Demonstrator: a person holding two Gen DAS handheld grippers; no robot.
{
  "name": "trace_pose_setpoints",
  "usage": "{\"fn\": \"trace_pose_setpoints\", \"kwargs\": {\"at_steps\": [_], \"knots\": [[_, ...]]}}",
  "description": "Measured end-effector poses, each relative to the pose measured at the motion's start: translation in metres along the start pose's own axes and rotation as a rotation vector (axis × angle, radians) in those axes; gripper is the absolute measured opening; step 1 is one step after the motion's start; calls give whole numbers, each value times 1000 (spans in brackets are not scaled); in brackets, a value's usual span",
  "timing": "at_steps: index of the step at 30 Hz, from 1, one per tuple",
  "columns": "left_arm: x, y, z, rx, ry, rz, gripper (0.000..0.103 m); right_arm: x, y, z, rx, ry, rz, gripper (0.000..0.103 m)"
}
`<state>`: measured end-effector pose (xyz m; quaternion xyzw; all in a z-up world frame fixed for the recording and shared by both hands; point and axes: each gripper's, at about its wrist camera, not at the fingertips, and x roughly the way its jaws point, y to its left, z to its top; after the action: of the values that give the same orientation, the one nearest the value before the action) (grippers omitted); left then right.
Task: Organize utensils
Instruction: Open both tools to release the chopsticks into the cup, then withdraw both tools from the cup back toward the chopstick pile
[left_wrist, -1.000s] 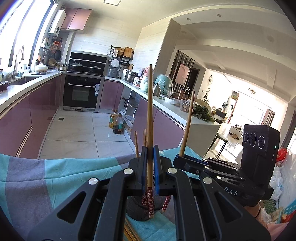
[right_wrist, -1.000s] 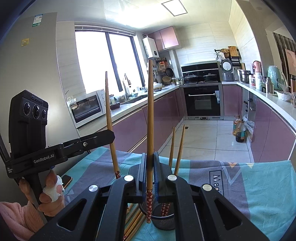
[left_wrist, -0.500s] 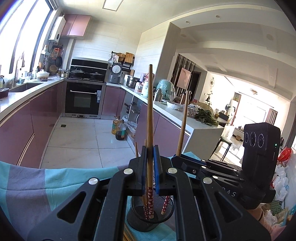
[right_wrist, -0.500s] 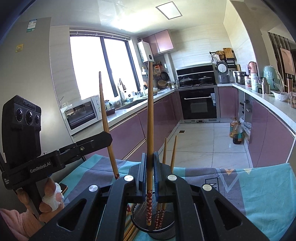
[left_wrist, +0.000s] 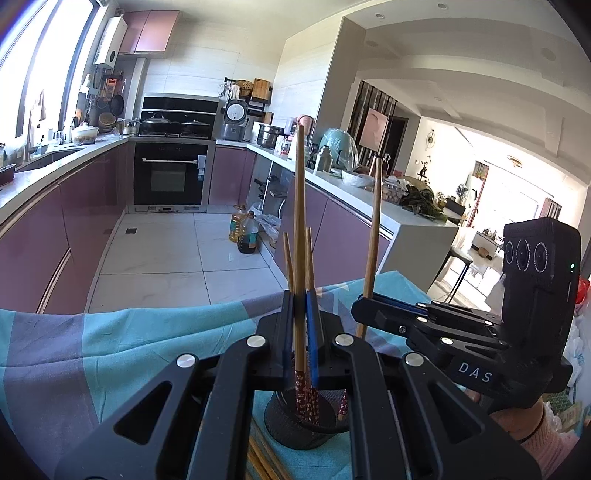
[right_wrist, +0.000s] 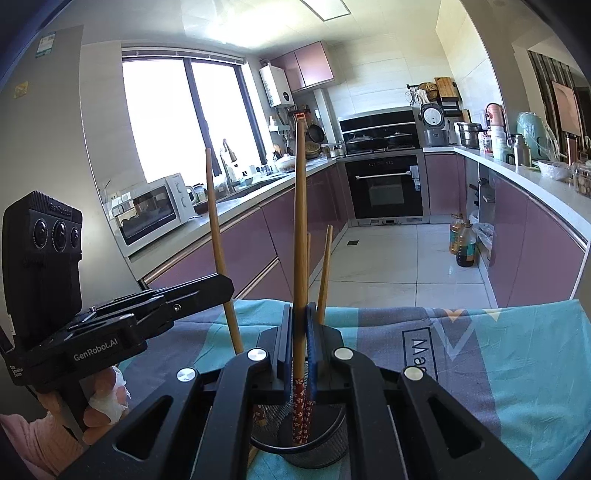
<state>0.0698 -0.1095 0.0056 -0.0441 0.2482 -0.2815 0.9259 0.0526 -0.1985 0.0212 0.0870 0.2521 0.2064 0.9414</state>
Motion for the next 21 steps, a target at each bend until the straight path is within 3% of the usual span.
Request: {"fn": "trace_pose_setpoints", "kwargs": {"at_steps": [14,21], "knots": [[24,1,-10,51,149,1,7,20,-7,-21,29,153,-3,7],[35,14,-4,22,192,12,10,25,-12,-23,70,164,2,8]]}}
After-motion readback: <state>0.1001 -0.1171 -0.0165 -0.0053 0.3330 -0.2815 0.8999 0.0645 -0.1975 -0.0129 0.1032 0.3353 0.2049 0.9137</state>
